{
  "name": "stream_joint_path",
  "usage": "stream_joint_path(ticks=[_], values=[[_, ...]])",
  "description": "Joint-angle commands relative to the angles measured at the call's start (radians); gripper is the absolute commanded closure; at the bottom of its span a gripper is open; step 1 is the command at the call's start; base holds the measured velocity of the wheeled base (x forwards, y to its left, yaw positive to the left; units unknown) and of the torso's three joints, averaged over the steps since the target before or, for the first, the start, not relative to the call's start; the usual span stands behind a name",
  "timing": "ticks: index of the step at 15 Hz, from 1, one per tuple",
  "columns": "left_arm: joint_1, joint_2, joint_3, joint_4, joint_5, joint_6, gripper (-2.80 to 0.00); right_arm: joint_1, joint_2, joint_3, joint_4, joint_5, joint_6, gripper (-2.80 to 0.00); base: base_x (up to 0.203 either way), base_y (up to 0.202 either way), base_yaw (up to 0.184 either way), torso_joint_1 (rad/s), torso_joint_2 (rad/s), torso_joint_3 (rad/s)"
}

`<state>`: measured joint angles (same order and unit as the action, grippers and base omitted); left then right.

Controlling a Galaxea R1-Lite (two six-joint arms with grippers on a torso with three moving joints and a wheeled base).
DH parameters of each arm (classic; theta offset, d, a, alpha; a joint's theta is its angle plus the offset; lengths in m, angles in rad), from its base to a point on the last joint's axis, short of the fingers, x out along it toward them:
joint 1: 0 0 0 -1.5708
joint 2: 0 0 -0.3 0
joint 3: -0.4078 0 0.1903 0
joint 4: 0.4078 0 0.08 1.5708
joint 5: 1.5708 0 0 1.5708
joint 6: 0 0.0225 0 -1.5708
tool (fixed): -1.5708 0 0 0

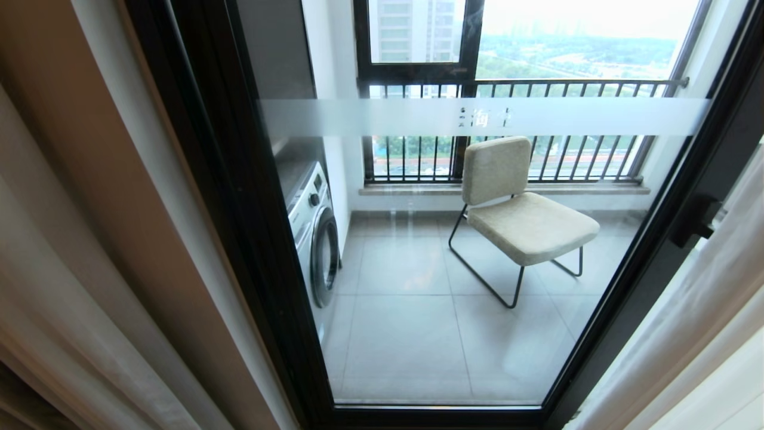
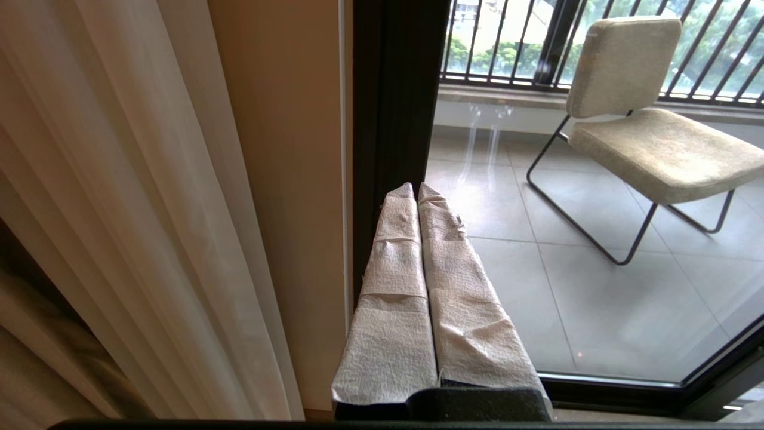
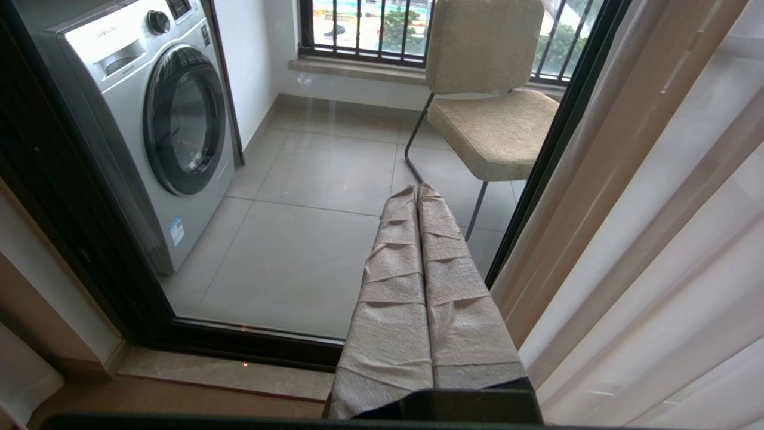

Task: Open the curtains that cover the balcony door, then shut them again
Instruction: Pull the inner curtains open on both sides

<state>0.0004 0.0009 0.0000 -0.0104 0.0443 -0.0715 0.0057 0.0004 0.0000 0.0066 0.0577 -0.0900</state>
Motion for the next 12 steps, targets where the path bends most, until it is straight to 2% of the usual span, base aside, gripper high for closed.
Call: stream_joint_path(ticks=[1, 12], values=[[0.001, 0.000, 0.000, 0.000, 0.000, -0.001, 0.00, 0.000, 0.000, 0.000, 0.000, 0.001, 0.000, 0.00, 0.000, 0.000, 0.000, 0.000, 0.00, 0.000], [0.000, -0.001, 0.000, 0.000, 0.000, -0.001, 0.00, 0.000, 0.000, 0.000, 0.000, 0.001, -0.002, 0.00, 0.000, 0.000, 0.000, 0.000, 0.00, 0.000]])
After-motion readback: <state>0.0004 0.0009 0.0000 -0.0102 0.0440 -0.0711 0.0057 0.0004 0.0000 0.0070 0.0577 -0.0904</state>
